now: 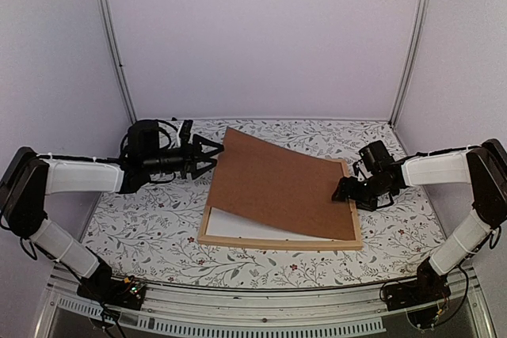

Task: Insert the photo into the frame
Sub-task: Pick up the backboard from the frame body.

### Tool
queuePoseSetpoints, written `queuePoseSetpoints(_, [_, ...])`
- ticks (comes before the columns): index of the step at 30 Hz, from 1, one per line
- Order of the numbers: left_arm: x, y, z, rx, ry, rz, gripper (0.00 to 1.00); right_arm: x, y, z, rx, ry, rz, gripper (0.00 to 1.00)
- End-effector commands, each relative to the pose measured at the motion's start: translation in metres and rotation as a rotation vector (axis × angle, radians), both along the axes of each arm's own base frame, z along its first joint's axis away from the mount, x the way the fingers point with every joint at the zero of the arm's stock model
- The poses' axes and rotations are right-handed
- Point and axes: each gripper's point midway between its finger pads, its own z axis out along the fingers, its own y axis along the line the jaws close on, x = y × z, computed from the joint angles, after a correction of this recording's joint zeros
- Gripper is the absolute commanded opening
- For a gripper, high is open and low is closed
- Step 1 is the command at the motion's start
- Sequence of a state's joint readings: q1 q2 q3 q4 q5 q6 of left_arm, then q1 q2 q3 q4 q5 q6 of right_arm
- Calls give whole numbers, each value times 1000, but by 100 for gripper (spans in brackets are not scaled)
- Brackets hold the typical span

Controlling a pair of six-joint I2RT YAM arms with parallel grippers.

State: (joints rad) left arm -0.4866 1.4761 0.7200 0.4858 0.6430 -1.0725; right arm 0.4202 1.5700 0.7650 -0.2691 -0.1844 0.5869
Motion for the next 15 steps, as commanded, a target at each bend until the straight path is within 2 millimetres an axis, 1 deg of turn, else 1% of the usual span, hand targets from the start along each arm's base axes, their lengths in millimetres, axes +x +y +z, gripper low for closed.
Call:
queuePoseSetpoints(1, [-40,-39,6,-18,6,-207,75,-35,48,0,177,93,180,83])
queuePoseSetpoints(4, [-34,-40,-2,110,-7,-167,75,-35,48,0,177,93,179,83])
queuePoseSetpoints(7, [-30,-43,2,195,-57,-141,76,-35,49,-2,176,97,182,83])
queuePoseSetpoints(11, [-29,-46,8,210,-105,-129,76,-35,48,-4,174,99,183,83])
queuePoseSetpoints(15, [-33,-49,15,155,-125,-137,76,-36,48,-5,169,103,183,83])
